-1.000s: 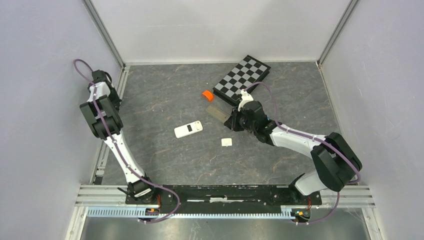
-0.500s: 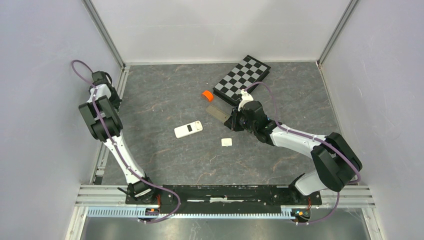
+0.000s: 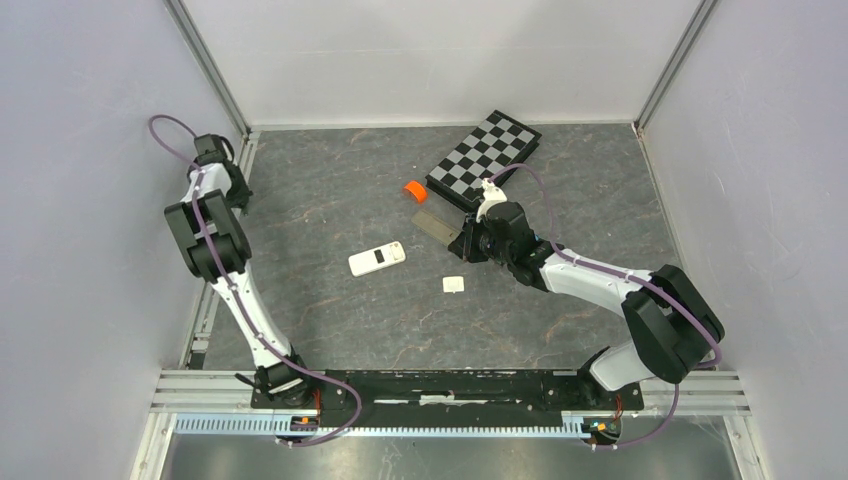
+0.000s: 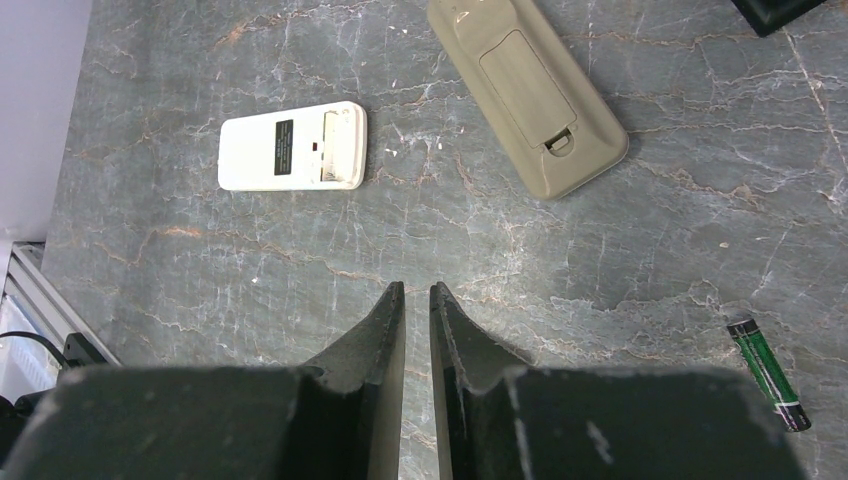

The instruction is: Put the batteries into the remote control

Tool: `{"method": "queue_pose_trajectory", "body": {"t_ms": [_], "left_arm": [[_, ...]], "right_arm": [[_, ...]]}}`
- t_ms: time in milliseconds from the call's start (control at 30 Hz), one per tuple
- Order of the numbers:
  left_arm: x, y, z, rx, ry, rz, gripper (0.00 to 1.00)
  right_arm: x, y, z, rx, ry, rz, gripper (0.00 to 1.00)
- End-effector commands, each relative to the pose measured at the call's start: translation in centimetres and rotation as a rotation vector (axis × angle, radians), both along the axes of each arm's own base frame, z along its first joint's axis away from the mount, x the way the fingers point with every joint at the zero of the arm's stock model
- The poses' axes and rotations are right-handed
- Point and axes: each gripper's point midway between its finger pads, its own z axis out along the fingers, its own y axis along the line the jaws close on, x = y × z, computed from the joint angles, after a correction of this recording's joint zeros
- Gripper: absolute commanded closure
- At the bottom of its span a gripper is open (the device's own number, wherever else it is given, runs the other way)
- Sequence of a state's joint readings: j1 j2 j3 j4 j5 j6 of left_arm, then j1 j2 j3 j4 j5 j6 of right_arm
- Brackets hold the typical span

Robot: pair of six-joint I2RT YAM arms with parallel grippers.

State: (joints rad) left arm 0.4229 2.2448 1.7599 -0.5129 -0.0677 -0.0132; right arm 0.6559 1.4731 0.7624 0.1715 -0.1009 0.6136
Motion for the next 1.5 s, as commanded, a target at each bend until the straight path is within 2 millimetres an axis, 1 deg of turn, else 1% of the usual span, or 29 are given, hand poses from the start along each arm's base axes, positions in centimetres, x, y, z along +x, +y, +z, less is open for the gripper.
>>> {"method": "queue_pose_trajectory", "body": {"t_ms": [0,67,133,267,333,367,433,467,567,600,633,667,733,767,800,833,933,967,1067,1133,1200,1267,1367,1467], "left_arm": [[2.0,-1.4,5.0,0.062,-0.099,-0.081,0.98],[2.2,-2.6,5.5,0.06,-0.099,-0.098,0.98],[2.3,-4.5,5.7,0.041,-0.096,-0.119,0.98],[2.3,-9.5,6.6,-0.015,-0.107,-0.111,0.98],[2.4,-12.7,7.3,-0.041,-0.119,-0.13,0.98],[2.3,-13.9,7.7,-0.052,-0.125,-0.13,0.98],[2.3,-16.9,8.3,-0.117,-0.142,-0.155,0.98],[2.0,-17.8,8.8,-0.131,-0.148,-0.15,0.98],[0.7,-21.4,9.5,-0.18,-0.153,-0.186,0.98],[0.2,-23.3,9.7,-0.223,-0.153,-0.217,0.98],[-0.3,-24.6,10.2,-0.256,-0.164,-0.235,0.98],[-1.0,-27.4,10.3,-0.286,-0.163,-0.279,0.98],[-2.6,-31.1,11.1,-0.334,-0.17,-0.338,0.98],[-3.7,-32.9,10.9,-0.375,-0.161,-0.37,0.98],[-4.7,-35.1,11.3,-0.414,-0.166,-0.405,0.98],[-6.0,-37.0,11.2,-0.443,-0.156,-0.438,0.98],[-9.9,-42.0,10.9,-0.508,-0.127,-0.52,0.98],[-11.3,-43.6,10.5,-0.523,-0.112,-0.549,0.98],[-14.7,-46.2,9.5,-0.543,-0.095,-0.568,0.98],[-16.5,-47.7,9.2,-0.536,-0.102,-0.587,0.98],[-18.1,-49.0,8.3,-0.502,-0.1,-0.609,0.98],[-19.3,-50.3,7.0,-0.485,-0.078,-0.621,0.98],[-20.2,-51.0,4.7,-0.419,-0.046,-0.616,0.97],[-20.9,-51.5,2.9,-0.369,-0.014,-0.625,0.9]], "right_arm": [[0.8,0.2,2.0,0.047,-0.055,-0.017,0.81],[0.8,0.2,1.9,0.047,-0.054,-0.021,0.81],[1.0,0.1,2.1,0.05,-0.056,-0.028,0.81],[1.0,0.2,2.2,0.059,-0.056,-0.036,0.81],[1.0,0.1,2.1,0.062,-0.057,-0.039,0.81],[0.9,0.0,2.1,0.062,-0.056,-0.042,0.81],[0.7,-0.3,2.0,0.06,-0.054,-0.049,0.81],[0.6,-0.5,1.9,0.057,-0.056,-0.055,0.81],[0.3,-1.2,1.9,0.044,-0.067,-0.069,0.81],[0.2,-1.5,1.9,0.037,-0.071,-0.073,0.81],[0.1,-1.7,1.9,0.028,-0.073,-0.079,0.81],[0.1,-2.0,1.8,0.021,-0.075,-0.083,0.81],[-0.1,-2.5,1.7,0.011,-0.08,-0.093,0.81],[-0.3,-2.7,1.7,0.008,-0.082,-0.092,0.81],[-0.3,-3.1,1.6,-0.001,-0.089,-0.105,0.81],[-0.3,-3.5,1.6,-0.008,-0.095,-0.116,0.81],[-0.7,-4.5,1.4,-0.03,-0.108,-0.135,0.8],[-0.8,-4.8,1.3,-0.037,-0.109,-0.141,0.8],[-1.2,-5.5,1.0,-0.047,-0.111,-0.156,0.8],[-1.4,-6.0,0.8,-0.053,-0.113,-0.165,0.8],[-1.7,-6.4,0.5,-0.061,-0.113,-0.173,0.79],[-1.9,-6.6,0.2,-0.065,-0.109,-0.175,0.79],[-2.2,-6.9,-0.3,-0.067,-0.1,-0.179,0.8],[-2.4,-7.3,-0.6,-0.071,-0.098,-0.188,0.79]]}}
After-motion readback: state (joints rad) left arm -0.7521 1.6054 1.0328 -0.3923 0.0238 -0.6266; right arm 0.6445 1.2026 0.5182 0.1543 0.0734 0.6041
